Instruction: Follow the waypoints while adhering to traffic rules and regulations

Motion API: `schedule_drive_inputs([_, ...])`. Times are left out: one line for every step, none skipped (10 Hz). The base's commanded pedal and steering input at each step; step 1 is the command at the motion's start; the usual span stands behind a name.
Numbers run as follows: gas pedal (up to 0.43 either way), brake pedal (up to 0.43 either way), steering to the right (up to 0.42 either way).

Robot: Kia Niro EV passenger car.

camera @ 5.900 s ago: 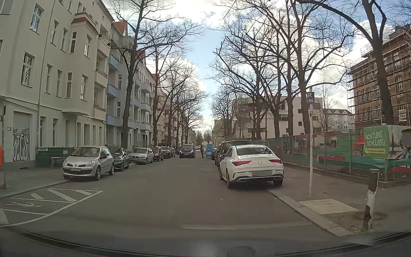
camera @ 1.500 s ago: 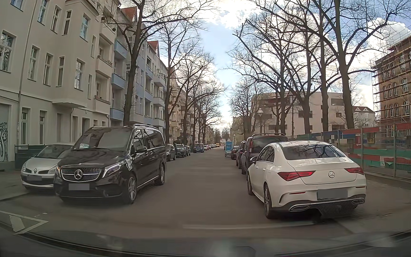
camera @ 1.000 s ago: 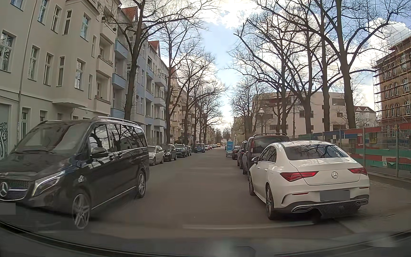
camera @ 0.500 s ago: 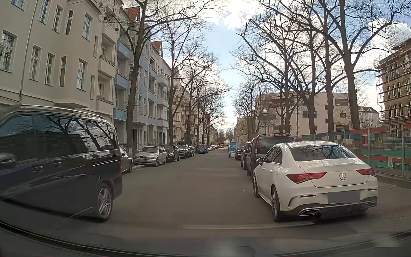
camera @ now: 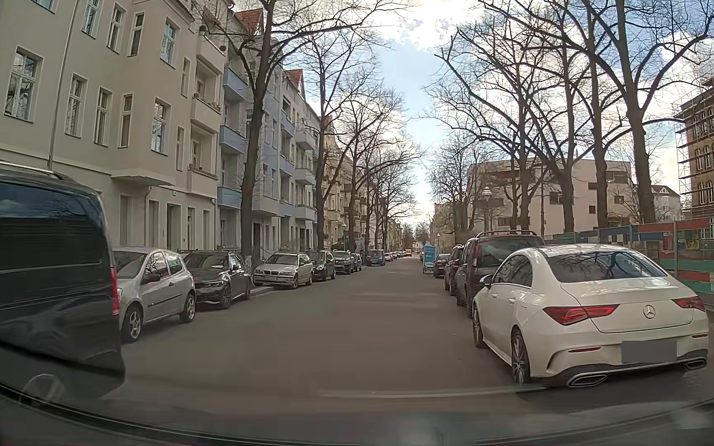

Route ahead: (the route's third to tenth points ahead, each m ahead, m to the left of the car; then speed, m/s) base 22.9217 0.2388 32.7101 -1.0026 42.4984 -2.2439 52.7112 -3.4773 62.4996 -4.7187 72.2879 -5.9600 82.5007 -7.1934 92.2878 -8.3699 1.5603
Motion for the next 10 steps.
schedule_drive_inputs([0.280,0.030,-0.368])
schedule_drive_inputs([0.287,0.030,-0.328])
schedule_drive_inputs([0.287,0.030,-0.296])
schedule_drive_inputs([0.287,0.037,-0.252])
schedule_drive_inputs([0.287,0.037,-0.217])
schedule_drive_inputs([0.287,0.030,-0.182])
schedule_drive_inputs([0.287,0.030,-0.154])
schedule_drive_inputs([0.287,0.037,-0.112])
schedule_drive_inputs([0.287,0.037,-0.070])
schedule_drive_inputs([0.287,0.037,-0.034])
